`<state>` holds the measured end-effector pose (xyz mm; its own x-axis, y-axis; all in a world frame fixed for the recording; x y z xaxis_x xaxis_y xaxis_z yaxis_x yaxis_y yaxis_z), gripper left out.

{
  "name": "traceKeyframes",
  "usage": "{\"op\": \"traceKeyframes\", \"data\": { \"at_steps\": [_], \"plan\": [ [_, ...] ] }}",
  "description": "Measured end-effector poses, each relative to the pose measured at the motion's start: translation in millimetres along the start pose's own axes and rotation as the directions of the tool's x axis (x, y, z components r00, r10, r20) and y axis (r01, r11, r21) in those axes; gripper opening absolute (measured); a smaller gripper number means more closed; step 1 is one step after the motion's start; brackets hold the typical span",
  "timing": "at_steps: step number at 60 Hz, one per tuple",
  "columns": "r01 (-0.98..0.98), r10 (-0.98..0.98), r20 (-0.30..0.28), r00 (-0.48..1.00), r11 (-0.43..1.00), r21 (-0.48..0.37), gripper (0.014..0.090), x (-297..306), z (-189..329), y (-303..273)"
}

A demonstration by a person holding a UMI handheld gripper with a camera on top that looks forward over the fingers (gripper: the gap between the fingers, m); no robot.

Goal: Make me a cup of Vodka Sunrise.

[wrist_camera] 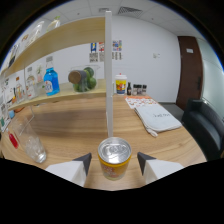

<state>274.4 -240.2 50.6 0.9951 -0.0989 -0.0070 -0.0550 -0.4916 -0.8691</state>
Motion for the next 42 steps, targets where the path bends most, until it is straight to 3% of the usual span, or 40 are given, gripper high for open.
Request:
{"op": "traceKeyframes", "data": {
  "at_steps": [9,22,35,42],
  "plan": [
    [0.018,-0.017,-0.018,1.0,0.997,0.077,0.0853,-21.3,-44.2,-35.3],
    [0.021,-0.03,0.061,0.998,0.989,0.144,0.0849,-116.4,-106.2,-51.9],
    [-0.027,0.017,0.092,0.996,0.993,0.111,0.0862,-199.0,-120.1,-29.1],
    [-0.039,0.024,0.103,0.994,0.989,0.146,0.0861,-232.0,-119.4,-51.2]
  ]
}}
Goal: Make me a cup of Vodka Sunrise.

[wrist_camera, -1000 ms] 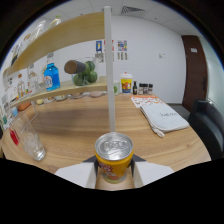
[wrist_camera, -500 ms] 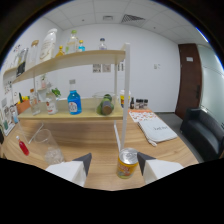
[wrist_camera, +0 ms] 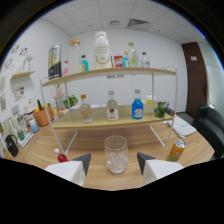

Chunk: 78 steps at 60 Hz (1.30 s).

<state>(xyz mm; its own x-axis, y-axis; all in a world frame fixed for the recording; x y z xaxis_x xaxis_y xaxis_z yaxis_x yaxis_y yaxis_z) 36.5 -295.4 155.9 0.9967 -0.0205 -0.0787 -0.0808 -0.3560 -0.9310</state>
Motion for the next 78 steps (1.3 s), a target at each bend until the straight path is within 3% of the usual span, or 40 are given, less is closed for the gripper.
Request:
{"op": "traceKeyframes", "data": {
  "at_steps": [9,19,29,37,43,51,66,78],
  "plan": [
    [0.02,-0.023,0.033,0.999,0.996,0.082,0.0853,-47.1,24.7,-51.1],
    [0.027,-0.034,0.055,0.998,0.993,0.116,0.0847,-87.6,70.8,-90.4],
    [0.027,-0.029,0.022,0.999,0.995,0.095,0.0809,-100.1,123.2,-102.5],
    [0.036,-0.035,-0.008,0.999,0.998,0.058,0.0695,-99.2,153.6,-97.6],
    [0.051,-0.049,-0.041,0.998,0.997,0.052,0.0532,-95.2,165.0,-96.3],
    [0.06,-0.055,-0.072,0.996,0.996,0.064,0.0371,-91.2,167.4,-97.9],
    [0.065,-0.062,-0.052,0.997,0.996,0.068,0.0354,-96.5,160.3,-98.1],
    [0.067,-0.066,-0.015,0.998,0.992,0.107,0.0351,-104.0,120.0,-108.0]
  ]
}}
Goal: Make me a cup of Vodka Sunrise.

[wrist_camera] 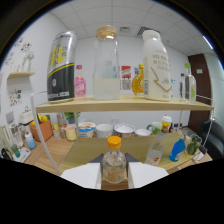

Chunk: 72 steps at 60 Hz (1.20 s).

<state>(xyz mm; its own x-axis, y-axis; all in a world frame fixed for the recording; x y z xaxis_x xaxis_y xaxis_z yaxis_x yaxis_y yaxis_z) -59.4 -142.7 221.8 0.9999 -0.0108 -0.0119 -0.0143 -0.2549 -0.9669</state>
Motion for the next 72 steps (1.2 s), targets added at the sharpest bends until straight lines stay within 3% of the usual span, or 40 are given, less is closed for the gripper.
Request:
{"op": "traceKeyframes", "data": {
  "at_steps": [13,27,40,59,72],
  "plan": [
    [0.003,-0.003,0.03,1.0,1.0,0.005,0.0349,-8.6,-58.6,15.5],
    [-0.072,0.072,-0.003,0.997,0.995,-0.071,0.0348,-5.6,-84.1,77.4],
    [-0.102,0.1,-0.029,0.995,0.991,-0.091,0.0349,-3.0,-56.3,112.3],
    [-0.092,0.08,-0.066,0.995,0.974,-0.209,0.0351,-1.9,-5.4,171.5],
    [-0.06,0.043,-0.062,0.997,0.954,-0.295,0.0353,-6.1,4.4,198.5]
  ]
}}
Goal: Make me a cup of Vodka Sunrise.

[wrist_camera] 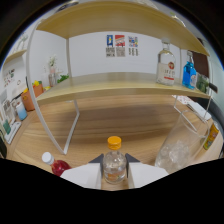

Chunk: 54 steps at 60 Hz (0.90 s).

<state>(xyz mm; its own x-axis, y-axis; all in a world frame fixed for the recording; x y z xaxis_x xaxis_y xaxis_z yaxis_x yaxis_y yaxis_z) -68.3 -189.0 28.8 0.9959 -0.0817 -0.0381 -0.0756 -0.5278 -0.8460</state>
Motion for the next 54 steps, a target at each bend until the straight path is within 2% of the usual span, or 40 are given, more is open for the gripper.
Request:
{"op": "traceKeyframes", "data": {
  "at_steps": [28,33,34,35,37,39,54],
  "plan": [
    [0.108,-0.106,0.043,0.993,0.994,-0.032,0.0383,-3.7,-8.5,15.1],
    [0.113,-0.112,0.047,0.993,0.993,-0.03,0.0552,-1.4,-13.5,12.5],
    [0.112,-0.11,0.054,0.992,0.993,-0.027,0.0645,-2.5,-15.6,11.2],
    [0.109,-0.108,0.059,0.992,0.994,-0.023,0.0665,-3.0,-18.1,9.9],
    [0.104,-0.103,0.068,0.992,0.994,-0.018,0.0781,-4.1,-23.7,6.2],
    [0.101,-0.1,0.079,0.992,0.995,-0.013,0.0858,-4.6,-30.4,1.5],
    [0.083,-0.093,0.099,0.991,0.992,0.1,0.0864,12.7,-110.6,-37.6]
  ]
}}
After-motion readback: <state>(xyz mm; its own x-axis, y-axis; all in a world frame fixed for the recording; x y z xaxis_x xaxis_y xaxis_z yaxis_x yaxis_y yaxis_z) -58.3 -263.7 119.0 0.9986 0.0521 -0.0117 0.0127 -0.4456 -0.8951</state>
